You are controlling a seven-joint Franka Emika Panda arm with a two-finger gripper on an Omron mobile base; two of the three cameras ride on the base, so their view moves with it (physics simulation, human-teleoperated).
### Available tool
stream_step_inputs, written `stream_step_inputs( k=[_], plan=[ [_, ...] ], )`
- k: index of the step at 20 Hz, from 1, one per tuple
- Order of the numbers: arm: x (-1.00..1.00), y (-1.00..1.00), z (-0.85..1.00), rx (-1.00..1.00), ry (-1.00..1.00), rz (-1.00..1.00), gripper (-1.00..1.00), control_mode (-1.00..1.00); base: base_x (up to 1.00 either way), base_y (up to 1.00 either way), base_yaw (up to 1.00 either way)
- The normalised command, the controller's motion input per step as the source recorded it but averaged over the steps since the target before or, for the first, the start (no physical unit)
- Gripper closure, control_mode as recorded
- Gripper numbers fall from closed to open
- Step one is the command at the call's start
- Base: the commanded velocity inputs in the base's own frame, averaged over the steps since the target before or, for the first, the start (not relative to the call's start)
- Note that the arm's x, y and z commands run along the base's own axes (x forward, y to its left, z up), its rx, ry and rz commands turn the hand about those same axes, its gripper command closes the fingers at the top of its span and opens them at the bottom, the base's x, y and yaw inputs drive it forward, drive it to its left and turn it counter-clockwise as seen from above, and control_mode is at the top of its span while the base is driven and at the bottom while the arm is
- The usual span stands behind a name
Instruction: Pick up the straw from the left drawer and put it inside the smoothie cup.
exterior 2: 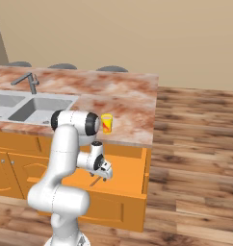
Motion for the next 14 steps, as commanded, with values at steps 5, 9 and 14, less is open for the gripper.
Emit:
stream_step_inputs(
  k=[5, 9, 14],
  plan=[
    [0.02, 0.0, -0.28, 0.0, 0.0, -0.02, -1.0, -1.0, 0.0, 0.0, 0.0],
    [0.0, 0.0, -0.34, -0.01, 0.0, 0.0, 1.0, -1.0, 0.0, 0.0, 0.0],
    [0.0, 0.0, -0.05, 0.0, 0.0, 0.0, 1.0, -1.0, 0.0, 0.0, 0.0]
  ],
)
